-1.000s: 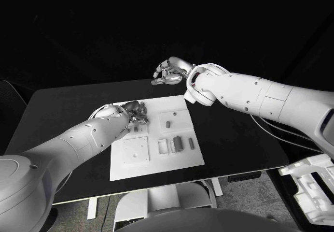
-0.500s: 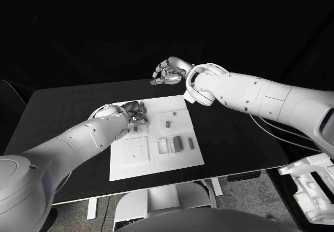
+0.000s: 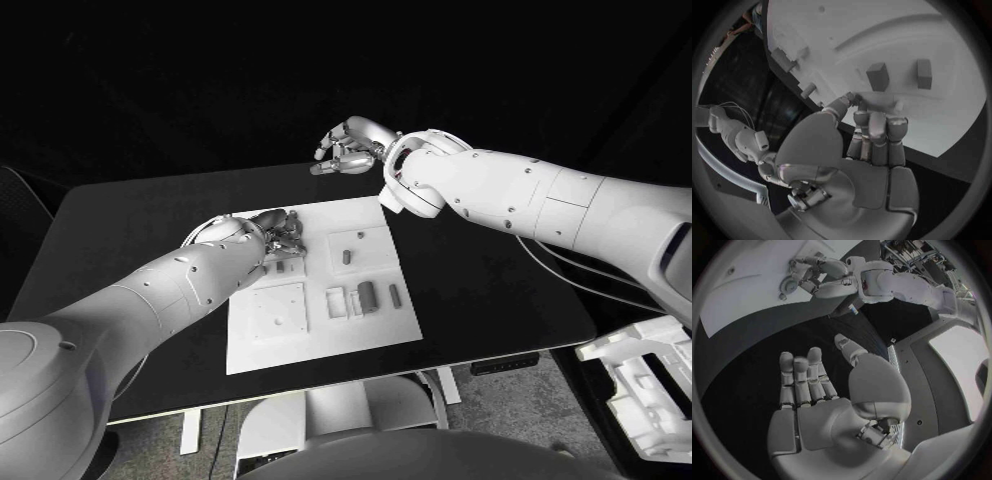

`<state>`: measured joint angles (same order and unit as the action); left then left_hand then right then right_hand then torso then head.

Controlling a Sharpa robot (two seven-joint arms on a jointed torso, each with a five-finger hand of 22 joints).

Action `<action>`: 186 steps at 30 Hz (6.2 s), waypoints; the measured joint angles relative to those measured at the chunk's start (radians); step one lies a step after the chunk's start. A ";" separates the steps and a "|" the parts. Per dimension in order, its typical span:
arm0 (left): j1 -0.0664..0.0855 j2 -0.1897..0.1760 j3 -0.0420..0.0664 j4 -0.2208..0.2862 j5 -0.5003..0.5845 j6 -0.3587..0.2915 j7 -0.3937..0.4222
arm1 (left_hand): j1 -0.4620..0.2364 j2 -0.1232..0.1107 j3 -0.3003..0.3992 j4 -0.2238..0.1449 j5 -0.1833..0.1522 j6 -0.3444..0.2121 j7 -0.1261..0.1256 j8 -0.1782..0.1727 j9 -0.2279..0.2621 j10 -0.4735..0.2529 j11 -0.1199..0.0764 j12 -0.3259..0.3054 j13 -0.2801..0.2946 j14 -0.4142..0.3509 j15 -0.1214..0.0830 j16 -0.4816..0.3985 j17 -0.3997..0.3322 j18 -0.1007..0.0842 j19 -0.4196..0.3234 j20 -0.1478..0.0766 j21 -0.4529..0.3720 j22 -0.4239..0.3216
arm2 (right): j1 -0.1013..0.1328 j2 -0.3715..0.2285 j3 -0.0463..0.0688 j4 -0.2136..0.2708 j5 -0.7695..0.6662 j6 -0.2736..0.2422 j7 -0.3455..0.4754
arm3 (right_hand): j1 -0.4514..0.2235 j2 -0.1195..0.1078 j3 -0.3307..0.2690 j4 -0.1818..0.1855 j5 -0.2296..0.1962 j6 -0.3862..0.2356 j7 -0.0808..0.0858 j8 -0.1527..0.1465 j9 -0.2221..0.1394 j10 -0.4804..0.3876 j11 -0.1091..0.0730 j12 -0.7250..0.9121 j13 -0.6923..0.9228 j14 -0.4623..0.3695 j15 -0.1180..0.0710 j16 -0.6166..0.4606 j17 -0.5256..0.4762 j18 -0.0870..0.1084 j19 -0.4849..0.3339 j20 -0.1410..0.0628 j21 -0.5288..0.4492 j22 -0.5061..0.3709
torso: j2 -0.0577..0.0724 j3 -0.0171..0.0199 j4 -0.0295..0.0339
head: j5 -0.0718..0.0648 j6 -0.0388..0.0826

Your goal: Assemble the parts on the task board

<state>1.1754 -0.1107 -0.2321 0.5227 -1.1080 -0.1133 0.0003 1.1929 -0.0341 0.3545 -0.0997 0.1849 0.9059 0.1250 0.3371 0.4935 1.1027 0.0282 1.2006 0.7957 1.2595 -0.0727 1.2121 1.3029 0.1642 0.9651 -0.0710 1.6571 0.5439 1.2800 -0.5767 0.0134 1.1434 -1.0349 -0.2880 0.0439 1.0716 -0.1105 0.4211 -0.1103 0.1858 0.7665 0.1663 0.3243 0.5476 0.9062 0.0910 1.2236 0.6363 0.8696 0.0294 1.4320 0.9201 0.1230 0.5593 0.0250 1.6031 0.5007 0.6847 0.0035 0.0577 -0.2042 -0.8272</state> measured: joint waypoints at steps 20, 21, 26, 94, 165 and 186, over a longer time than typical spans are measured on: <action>0.000 0.000 0.000 0.003 0.001 0.000 -0.003 | -0.028 -0.073 -0.032 -0.009 0.000 -0.079 -0.011 -0.028 -0.016 -0.015 0.007 0.000 -0.005 -0.013 0.001 0.008 -0.009 0.000 -0.008 -0.001 0.000 0.001 | 0.001 0.000 0.000 0.001 0.000 0.000 -0.002 | 0.000 0.000 0.000 0.000 0.000 0.000 0.000 0.000 0.000 0.000 0.000 0.000 0.000 0.000 0.000 0.000 -0.001 0.000 0.000 0.000 0.000 -0.001 | 0.000 -0.0007 0.0000 | -0.001 0.000; 0.000 0.000 0.000 0.003 0.001 0.000 -0.003 | -0.032 -0.078 -0.033 -0.010 0.000 -0.090 -0.011 -0.032 -0.017 -0.018 0.005 0.000 -0.006 -0.016 0.005 0.008 -0.009 0.000 -0.008 -0.001 0.000 0.001 | 0.001 0.000 0.000 0.001 0.000 0.000 -0.002 | 0.000 0.000 0.000 0.000 0.000 0.000 0.000 0.000 0.000 0.000 0.000 0.000 0.000 0.000 0.000 0.000 -0.001 0.000 0.000 0.000 0.000 -0.001 | 0.000 -0.0006 0.0000 | -0.001 0.000; 0.000 0.001 0.000 0.003 0.001 0.001 -0.003 | -0.033 -0.079 -0.035 -0.012 0.000 -0.094 -0.011 -0.035 -0.018 -0.022 0.007 0.000 -0.006 -0.016 0.005 0.008 -0.010 0.001 -0.008 -0.001 0.000 0.001 | 0.001 0.000 0.000 0.002 0.000 0.000 -0.002 | 0.000 0.000 0.000 0.000 0.000 0.000 0.000 0.000 0.000 0.000 0.000 0.000 0.000 0.000 0.000 0.000 -0.001 0.000 0.000 0.000 0.000 -0.001 | 0.000 -0.0006 0.0001 | -0.002 0.000; 0.017 -0.018 0.004 0.045 0.032 0.007 0.008 | 0.048 0.036 0.061 -0.009 -0.002 0.010 -0.021 0.028 0.012 -0.022 0.007 0.019 -0.011 -0.020 0.001 0.030 -0.020 0.003 -0.014 0.000 0.000 0.001 | 0.003 -0.016 0.000 0.004 0.000 0.003 -0.008 | -0.004 -0.004 -0.003 0.003 0.000 0.000 0.000 0.000 0.000 0.000 0.000 0.000 -0.001 0.000 0.000 0.000 -0.001 0.000 0.000 0.000 0.000 -0.001 | -0.001 -0.0023 0.0039 | 0.002 0.003; 0.054 -0.129 0.001 0.031 -0.085 0.080 0.212 | 0.054 0.023 0.074 -0.025 -0.004 0.009 -0.019 0.028 0.017 -0.022 0.007 0.019 -0.014 -0.020 0.001 0.030 -0.022 0.004 -0.018 0.003 0.000 0.002 | 0.001 -0.016 0.000 -0.018 0.008 0.012 -0.012 | -0.008 -0.008 -0.005 0.005 0.000 0.000 0.000 0.000 0.000 0.000 0.000 0.000 -0.002 0.000 0.000 0.000 -0.002 0.000 0.000 0.000 0.000 -0.002 | -0.016 -0.0209 0.0307 | 0.026 0.017; 0.054 -0.105 0.001 0.010 -0.089 0.088 0.216 | 0.067 0.020 0.077 -0.022 -0.002 0.009 -0.019 0.030 0.016 -0.022 0.007 0.019 -0.014 -0.020 0.001 0.030 -0.023 0.005 -0.018 0.004 0.000 0.001 | 0.001 -0.002 0.000 -0.020 0.008 0.012 -0.012 | -0.008 -0.008 -0.005 0.005 0.000 0.000 0.000 0.000 0.000 0.000 0.000 0.000 -0.002 0.000 0.000 0.000 -0.002 0.000 0.000 0.000 0.000 -0.002 | -0.015 -0.0208 0.0306 | 0.009 0.016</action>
<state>1.2290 -0.2158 -0.2312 0.5329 -1.1968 -0.0253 0.2160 1.2595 -0.0144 0.4316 -0.1218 0.1828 0.9145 0.1056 0.3672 0.5096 1.0804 0.0349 1.2197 0.7812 1.2399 -0.0714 1.2423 1.2800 0.1691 0.9471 -0.0673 1.6571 0.5453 1.2805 -0.5790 0.0134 1.1238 -1.0268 -0.2757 0.0322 1.0637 -0.1185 0.4156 -0.1049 0.1858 0.7665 0.1663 0.3243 0.5472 0.9062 0.0910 1.2236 0.6344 0.8695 0.0294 1.4320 0.9183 0.1231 0.5592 0.0251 1.6031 0.4987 0.6702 -0.0174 0.0883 -0.1950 -0.8111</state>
